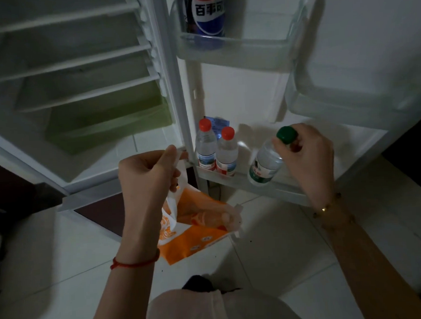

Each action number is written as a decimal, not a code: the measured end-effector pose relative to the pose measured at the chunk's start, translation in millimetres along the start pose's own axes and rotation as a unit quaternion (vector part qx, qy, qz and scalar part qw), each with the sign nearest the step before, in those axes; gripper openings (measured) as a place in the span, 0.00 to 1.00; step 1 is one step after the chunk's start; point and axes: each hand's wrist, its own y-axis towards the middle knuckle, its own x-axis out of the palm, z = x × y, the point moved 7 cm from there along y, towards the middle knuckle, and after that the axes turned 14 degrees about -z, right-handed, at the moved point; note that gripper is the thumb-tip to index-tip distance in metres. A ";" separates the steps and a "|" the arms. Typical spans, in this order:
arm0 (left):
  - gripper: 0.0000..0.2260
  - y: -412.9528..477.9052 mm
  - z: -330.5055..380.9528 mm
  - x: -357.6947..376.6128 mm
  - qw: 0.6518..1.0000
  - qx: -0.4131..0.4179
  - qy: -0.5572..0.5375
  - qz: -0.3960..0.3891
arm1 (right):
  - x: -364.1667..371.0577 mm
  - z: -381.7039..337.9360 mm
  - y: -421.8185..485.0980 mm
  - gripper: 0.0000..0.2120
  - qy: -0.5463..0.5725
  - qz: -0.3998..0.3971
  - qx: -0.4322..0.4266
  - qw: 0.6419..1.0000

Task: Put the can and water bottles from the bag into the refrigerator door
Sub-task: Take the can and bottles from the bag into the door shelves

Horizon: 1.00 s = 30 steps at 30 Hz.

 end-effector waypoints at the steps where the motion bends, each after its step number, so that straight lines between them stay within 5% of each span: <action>1: 0.12 0.0 0.1 -1.7 1.000 -0.004 0.003 0.002 | 3.4 -0.2 5.4 0.11 0.004 0.002 0.001 1.000; 21: 0.16 5.3 -0.9 3.3 0.998 -0.025 -0.009 -0.052 | 90.1 26.8 52.0 0.16 0.003 -0.109 0.072 0.991; 27: 0.20 7.7 1.7 9.3 0.997 -0.020 -0.005 -0.068 | 85.2 23.4 32.7 0.27 0.062 -0.103 0.117 0.986; 30: 0.15 8.4 3.4 12.4 0.997 -0.014 -0.014 -0.078 | 96.2 26.8 -8.4 0.12 0.009 -0.112 0.126 0.986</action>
